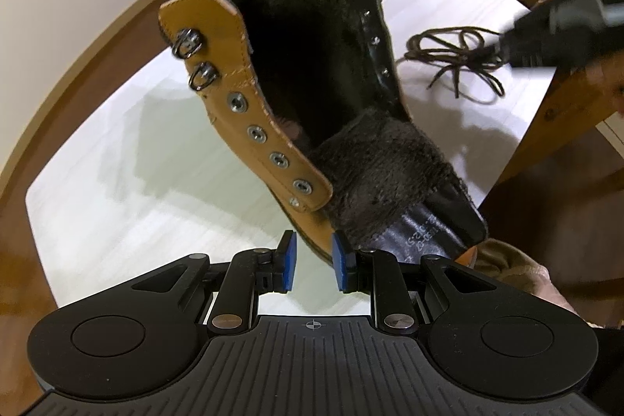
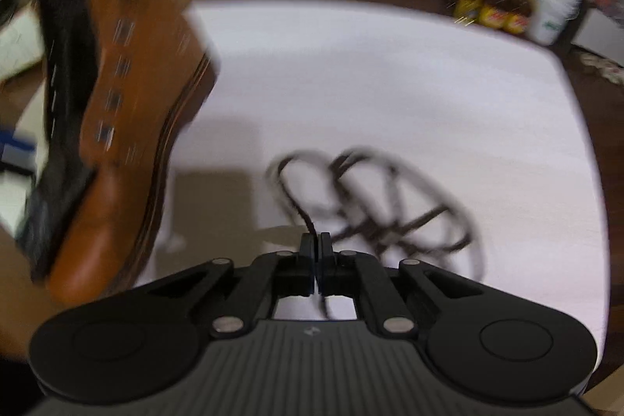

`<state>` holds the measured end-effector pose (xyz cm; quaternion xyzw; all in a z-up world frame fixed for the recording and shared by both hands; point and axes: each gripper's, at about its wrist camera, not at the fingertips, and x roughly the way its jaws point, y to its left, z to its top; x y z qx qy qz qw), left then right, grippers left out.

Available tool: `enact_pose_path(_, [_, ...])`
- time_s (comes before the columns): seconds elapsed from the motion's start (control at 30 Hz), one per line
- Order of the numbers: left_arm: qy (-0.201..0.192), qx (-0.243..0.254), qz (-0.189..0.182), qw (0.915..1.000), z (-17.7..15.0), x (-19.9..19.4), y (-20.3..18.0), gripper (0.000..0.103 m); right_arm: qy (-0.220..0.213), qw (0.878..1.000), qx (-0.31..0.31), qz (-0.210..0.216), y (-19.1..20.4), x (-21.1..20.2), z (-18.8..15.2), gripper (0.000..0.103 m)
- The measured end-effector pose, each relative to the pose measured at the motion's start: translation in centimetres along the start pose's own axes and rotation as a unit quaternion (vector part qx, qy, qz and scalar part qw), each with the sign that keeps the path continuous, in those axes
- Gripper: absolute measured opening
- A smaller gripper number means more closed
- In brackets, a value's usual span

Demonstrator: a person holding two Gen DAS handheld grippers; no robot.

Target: Lace up shoes with both hands

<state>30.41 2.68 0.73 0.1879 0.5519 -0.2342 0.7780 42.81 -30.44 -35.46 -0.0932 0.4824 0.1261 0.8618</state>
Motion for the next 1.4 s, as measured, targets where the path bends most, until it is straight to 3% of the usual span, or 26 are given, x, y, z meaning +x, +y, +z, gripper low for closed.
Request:
enact_pose_path(0.07, [-0.001,-0.001,-0.001,1.0,-0.1,0.0,-0.1,0.022,-0.047,0.997,0.031,-0.049,-1.8,-1.5,1.4,0.004])
enact_pose_path(0.13, [-0.002,-0.002,-0.002,1.0,-0.1,0.1,-0.1,0.022,-0.039,0.996,0.039,-0.064,-2.4,-1.2,1.6,0.014])
enact_pose_path(0.23, [-0.01,-0.004,-0.007,0.9999,-0.3,0.0,0.1,0.022,-0.027,0.995,0.054,-0.081,-3.1,-0.7,1.9,0.016])
enact_pose_path(0.43, [-0.013,-0.016,-0.004,0.9998,-0.2,-0.1,1.2,0.022,0.016,0.992,0.117,-0.032,-2.3,1.1,0.5,0.016])
enact_pose_path(0.63, [-0.007,-0.011,-0.003,0.9999,-0.3,0.3,1.1,0.022,0.057,0.981,0.184,0.012,-1.6,2.8,-0.9,0.015])
enact_pose_path(0.87, [-0.004,-0.011,-0.011,0.9999,-0.5,0.9,0.6,0.022,0.05,0.954,0.294,0.008,-3.3,3.4,-1.0,0.014])
enact_pose_path(0.93, [-0.005,-0.013,-0.01,0.9999,-0.3,0.7,1.0,0.022,0.051,0.955,0.292,-0.001,-2.7,3.6,-0.6,0.013])
enact_pose_path(1.03, [-0.008,-0.014,-0.005,0.9999,-0.1,0.5,1.2,0.022,0.055,0.959,0.276,-0.029,-1.8,3.8,-0.1,0.001])
enact_pose_path(1.13, [-0.011,-0.018,0.002,0.9998,0.0,0.3,1.5,0.022,0.057,0.959,0.275,-0.03,-1.6,3.9,0.0,0.0])
enact_pose_path(1.23, [-0.02,-0.031,0.003,0.9993,0.1,-0.3,1.9,0.022,0.053,0.936,0.347,0.023,-3.3,3.4,-1.2,0.0])
enact_pose_path(1.4, [-0.042,-0.047,-0.009,0.9979,0.2,-1.4,2.4,0.022,0.029,0.868,0.473,0.146,-4.9,0.2,-3.2,0.0])
